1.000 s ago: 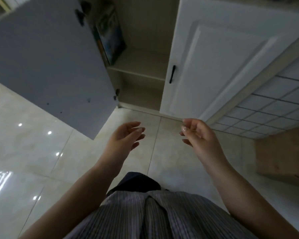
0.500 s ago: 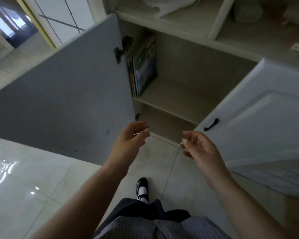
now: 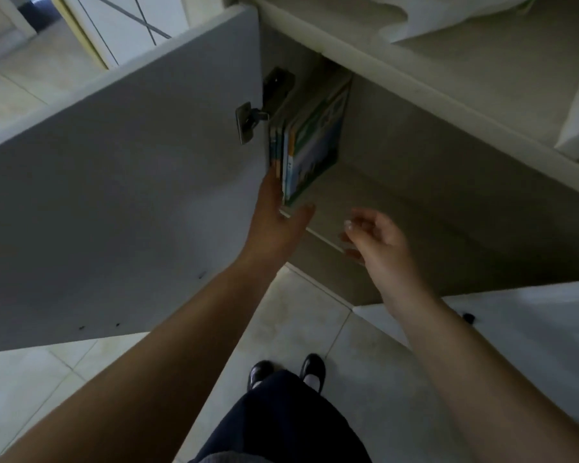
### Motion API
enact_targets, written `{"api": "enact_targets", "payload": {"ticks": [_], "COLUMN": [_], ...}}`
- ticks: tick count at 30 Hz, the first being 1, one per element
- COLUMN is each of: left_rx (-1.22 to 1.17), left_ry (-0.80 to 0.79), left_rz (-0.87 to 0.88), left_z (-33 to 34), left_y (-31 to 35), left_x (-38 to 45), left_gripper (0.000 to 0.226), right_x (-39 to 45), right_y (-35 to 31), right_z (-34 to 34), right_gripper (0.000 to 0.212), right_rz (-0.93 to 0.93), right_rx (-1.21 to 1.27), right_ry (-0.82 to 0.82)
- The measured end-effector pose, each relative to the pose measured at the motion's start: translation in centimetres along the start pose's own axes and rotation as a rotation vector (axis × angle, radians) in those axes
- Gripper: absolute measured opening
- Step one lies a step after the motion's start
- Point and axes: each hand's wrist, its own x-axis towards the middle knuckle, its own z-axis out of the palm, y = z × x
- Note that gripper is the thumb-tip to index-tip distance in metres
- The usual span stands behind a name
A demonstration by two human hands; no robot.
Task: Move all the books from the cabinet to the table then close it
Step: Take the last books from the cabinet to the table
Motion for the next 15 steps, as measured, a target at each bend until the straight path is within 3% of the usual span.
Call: {"api": "enact_targets", "payload": {"ticks": [7, 11, 15], "left_rx": [0.079, 0.056, -0.019], "left_ry": [0.114, 0.16, 0.177], "left_rz": [0.153, 0.123, 0.113], "left_z": [1.6, 2.2, 2.1], "left_y": [-1.3, -1.5, -2.1], "left_x": [6.8, 8.7, 10.2], "left_gripper": [0.071, 0.078, 0.073], "right_x": [5.7, 7.5, 8.3], "right_y": [-0.2, -0.8, -1.1], "right_z": [0.4, 0.7, 0.9], "right_gripper": [0.025, 0.041, 0.041], "right_rz": [-0.009, 0.035, 0.036], "right_rx": [-0.004, 0.078, 0.112], "right_ry": [-0.069, -0.114, -0.133]}}
